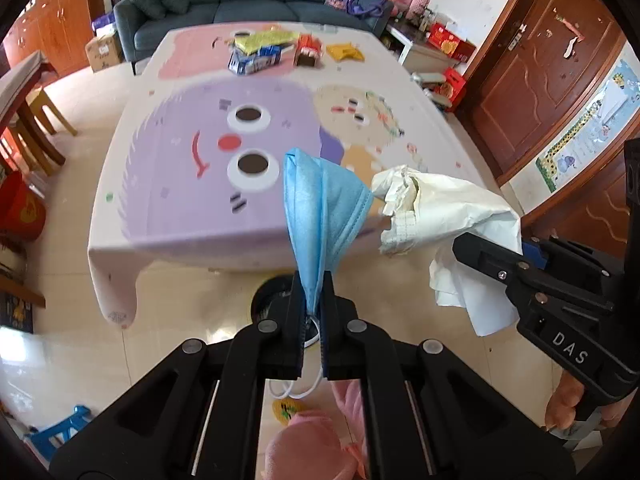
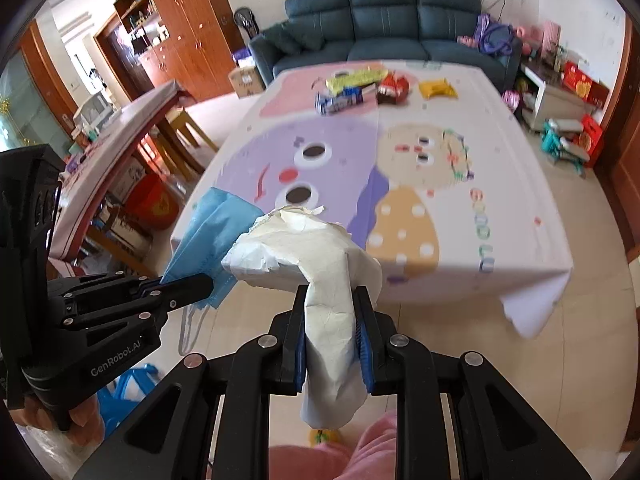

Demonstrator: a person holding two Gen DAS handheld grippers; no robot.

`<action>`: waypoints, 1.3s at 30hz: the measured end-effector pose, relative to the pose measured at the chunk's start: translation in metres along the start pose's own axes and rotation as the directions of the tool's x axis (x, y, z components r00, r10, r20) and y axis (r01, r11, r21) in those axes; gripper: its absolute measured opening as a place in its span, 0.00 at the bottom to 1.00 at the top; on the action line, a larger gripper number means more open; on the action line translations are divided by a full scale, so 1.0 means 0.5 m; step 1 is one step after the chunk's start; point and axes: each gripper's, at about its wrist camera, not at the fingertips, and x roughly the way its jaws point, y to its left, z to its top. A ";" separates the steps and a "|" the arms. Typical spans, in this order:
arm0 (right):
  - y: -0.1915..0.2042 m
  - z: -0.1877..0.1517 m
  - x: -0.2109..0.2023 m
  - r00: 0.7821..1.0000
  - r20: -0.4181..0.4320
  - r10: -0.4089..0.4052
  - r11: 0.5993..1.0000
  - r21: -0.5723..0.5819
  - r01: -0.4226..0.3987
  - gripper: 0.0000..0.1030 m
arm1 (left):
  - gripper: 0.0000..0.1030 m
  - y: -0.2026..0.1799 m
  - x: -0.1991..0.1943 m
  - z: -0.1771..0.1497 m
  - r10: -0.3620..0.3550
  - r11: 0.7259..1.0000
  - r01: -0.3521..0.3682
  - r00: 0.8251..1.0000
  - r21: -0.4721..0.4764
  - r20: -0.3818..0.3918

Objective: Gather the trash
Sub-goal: 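Carry the blue mask with the left gripper while the right gripper carries the white bag to the bin, then open both grippers over the black bin, dropping the mask and bag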

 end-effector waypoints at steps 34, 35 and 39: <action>-0.277 -0.380 0.884 0.903 -0.381 0.199 0.921 0.389 -0.039 0.36 | 0.11 0.108 0.814 -0.305 0.106 0.975 -0.161 0.942 -0.152 -0.318; -0.279 -0.383 0.906 0.906 -0.374 0.201 0.924 0.380 -0.049 0.43 | 0.17 0.110 0.836 -0.311 0.110 0.975 -0.166 0.938 -0.146 -0.328; -0.291 -0.390 0.955 0.916 -0.362 0.173 0.930 0.367 -0.031 0.45 | 0.61 0.129 0.890 -0.325 0.167 0.965 -0.222 0.930 -0.137 -0.328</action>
